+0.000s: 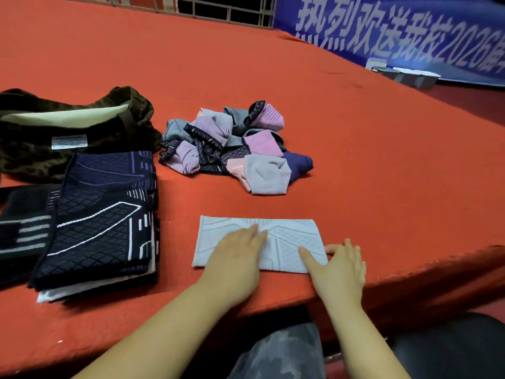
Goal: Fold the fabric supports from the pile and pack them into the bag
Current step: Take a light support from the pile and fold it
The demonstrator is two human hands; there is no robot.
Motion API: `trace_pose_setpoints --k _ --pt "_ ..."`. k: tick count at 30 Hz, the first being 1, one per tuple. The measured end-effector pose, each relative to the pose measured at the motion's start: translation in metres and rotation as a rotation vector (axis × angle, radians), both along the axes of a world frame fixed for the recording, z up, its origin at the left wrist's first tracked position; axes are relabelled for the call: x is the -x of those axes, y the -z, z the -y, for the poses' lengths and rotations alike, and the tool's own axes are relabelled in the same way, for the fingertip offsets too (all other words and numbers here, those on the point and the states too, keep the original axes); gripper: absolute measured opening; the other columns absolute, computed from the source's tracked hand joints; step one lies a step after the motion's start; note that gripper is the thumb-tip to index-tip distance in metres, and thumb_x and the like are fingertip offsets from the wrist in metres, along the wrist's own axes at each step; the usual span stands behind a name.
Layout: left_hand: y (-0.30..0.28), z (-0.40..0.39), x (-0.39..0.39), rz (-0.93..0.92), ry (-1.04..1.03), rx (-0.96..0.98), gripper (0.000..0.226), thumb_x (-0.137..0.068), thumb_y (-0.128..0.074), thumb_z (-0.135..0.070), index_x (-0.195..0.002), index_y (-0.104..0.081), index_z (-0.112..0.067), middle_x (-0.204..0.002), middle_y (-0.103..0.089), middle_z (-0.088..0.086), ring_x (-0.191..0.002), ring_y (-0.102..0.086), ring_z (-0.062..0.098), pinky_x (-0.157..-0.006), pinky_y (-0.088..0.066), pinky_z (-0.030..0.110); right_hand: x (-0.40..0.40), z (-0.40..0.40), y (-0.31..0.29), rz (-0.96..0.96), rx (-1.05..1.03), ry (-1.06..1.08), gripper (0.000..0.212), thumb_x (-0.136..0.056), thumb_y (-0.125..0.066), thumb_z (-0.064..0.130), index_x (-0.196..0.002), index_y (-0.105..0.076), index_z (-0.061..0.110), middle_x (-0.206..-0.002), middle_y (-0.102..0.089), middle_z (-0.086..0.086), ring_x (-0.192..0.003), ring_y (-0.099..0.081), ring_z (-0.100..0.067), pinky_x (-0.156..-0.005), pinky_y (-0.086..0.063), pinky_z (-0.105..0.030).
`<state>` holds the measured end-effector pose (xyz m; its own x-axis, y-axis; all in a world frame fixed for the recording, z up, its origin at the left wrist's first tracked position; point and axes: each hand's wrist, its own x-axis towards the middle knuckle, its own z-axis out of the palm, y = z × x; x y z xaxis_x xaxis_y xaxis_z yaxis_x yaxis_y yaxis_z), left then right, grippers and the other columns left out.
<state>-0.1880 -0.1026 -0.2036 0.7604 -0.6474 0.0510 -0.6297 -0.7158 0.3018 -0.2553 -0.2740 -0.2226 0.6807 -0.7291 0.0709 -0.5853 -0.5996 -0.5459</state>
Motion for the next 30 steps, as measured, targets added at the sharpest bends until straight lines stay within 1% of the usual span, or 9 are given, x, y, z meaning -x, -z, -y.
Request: trace_pose_setpoints --k 4,6,8,12,16,19,23,26,30 --pt "-0.001 0.026 0.011 -0.047 0.2 0.093 0.053 -0.087 -0.03 -0.038 -0.132 -0.054 -0.022 -0.136 -0.05 -0.002 -0.122 -0.044 0.022 -0.105 -0.033 0.035 0.0 -0.002 -0.003 0.132 -0.092 -0.03 0.027 -0.077 -0.073 0.039 -0.073 -0.053 0.022 -0.137 -0.052 -0.006 -0.135 -0.036 -0.024 -0.113 -0.021 -0.04" --pt "0.001 0.036 0.013 -0.064 0.197 0.064 0.054 -0.09 -0.028 -0.042 -0.137 -0.049 -0.028 -0.14 -0.044 -0.008 -0.124 -0.038 0.018 -0.105 -0.026 0.028 0.003 -0.001 -0.009 0.308 -0.189 -0.034 0.028 -0.076 -0.074 0.031 -0.066 -0.051 0.019 -0.098 -0.068 0.0 -0.098 -0.06 -0.024 -0.087 -0.043 -0.032" --pt "0.003 0.046 0.016 -0.096 0.206 0.106 0.058 -0.087 -0.026 -0.042 -0.14 -0.044 -0.028 -0.143 -0.041 -0.007 -0.127 -0.035 0.017 -0.106 -0.021 0.025 0.004 0.002 -0.017 0.418 -0.283 0.0 0.025 -0.078 -0.074 0.018 -0.067 -0.051 0.014 -0.066 -0.057 0.006 -0.062 -0.052 -0.013 -0.057 -0.038 -0.015" --pt "0.005 0.059 0.023 -0.197 0.276 0.21 0.053 -0.094 -0.042 -0.023 -0.146 -0.034 -0.022 -0.151 -0.033 -0.004 -0.134 -0.032 0.018 -0.112 -0.016 0.024 -0.002 0.002 -0.028 0.62 -0.456 0.082 0.015 -0.08 -0.069 0.003 -0.075 -0.056 0.008 -0.058 -0.053 0.004 -0.044 -0.046 0.0 -0.045 -0.036 -0.011" --pt "-0.012 0.048 0.023 -0.764 0.031 0.719 0.041 -0.088 -0.045 -0.012 -0.126 -0.059 -0.019 -0.13 -0.059 0.0 -0.118 -0.053 0.01 -0.102 -0.037 0.02 -0.007 -0.026 -0.043 0.712 -0.522 -0.039 0.013 -0.084 -0.062 -0.001 -0.085 -0.059 0.012 -0.071 -0.063 0.004 -0.055 -0.056 0.001 -0.053 -0.044 -0.01" --pt "-0.027 0.027 0.017 -1.149 -0.273 1.163 0.03 -0.094 -0.038 -0.009 -0.108 -0.065 -0.01 -0.109 -0.069 0.014 -0.092 -0.066 0.021 -0.084 -0.052 0.029 -0.012 -0.058 -0.043 0.654 -0.513 -0.244 0.028 -0.085 -0.057 -0.004 -0.089 -0.062 0.023 -0.081 -0.069 0.008 -0.071 -0.064 -0.001 -0.066 -0.05 -0.016" --pt "-0.032 -0.01 0.007 -1.078 -0.498 1.306 0.033 -0.097 -0.033 -0.006 -0.093 -0.065 -0.008 -0.075 -0.073 0.006 -0.062 -0.069 0.015 -0.057 -0.056 0.02 -0.017 -0.09 -0.025 0.444 -0.397 -0.451 0.031 -0.085 -0.054 0.015 -0.101 -0.061 0.04 -0.102 -0.068 0.018 -0.095 -0.061 0.006 -0.084 -0.046 -0.013" --pt "-0.025 -0.028 0.003 -0.981 -0.605 1.221 0.025 -0.099 -0.038 -0.01 -0.099 -0.063 -0.012 -0.077 -0.071 0.005 -0.055 -0.067 0.009 -0.053 -0.053 0.018 -0.015 -0.1 -0.013 0.373 -0.302 -0.501 0.042 -0.079 -0.046 0.023 -0.117 -0.065 0.029 -0.118 -0.057 0.023 -0.114 -0.048 0.01 -0.106 -0.037 -0.027" --pt "-0.017 -0.038 0.0 -0.88 -0.561 1.065 0.019 -0.096 -0.05 -0.01 -0.093 -0.067 -0.016 -0.066 -0.068 -0.004 -0.051 -0.061 0.007 -0.053 -0.053 0.02 -0.015 -0.105 -0.006 0.34 -0.21 -0.586 0.046 -0.08 -0.044 0.017 -0.121 -0.064 0.023 -0.118 -0.044 0.033 -0.113 -0.031 0.029 -0.113 -0.019 -0.017"
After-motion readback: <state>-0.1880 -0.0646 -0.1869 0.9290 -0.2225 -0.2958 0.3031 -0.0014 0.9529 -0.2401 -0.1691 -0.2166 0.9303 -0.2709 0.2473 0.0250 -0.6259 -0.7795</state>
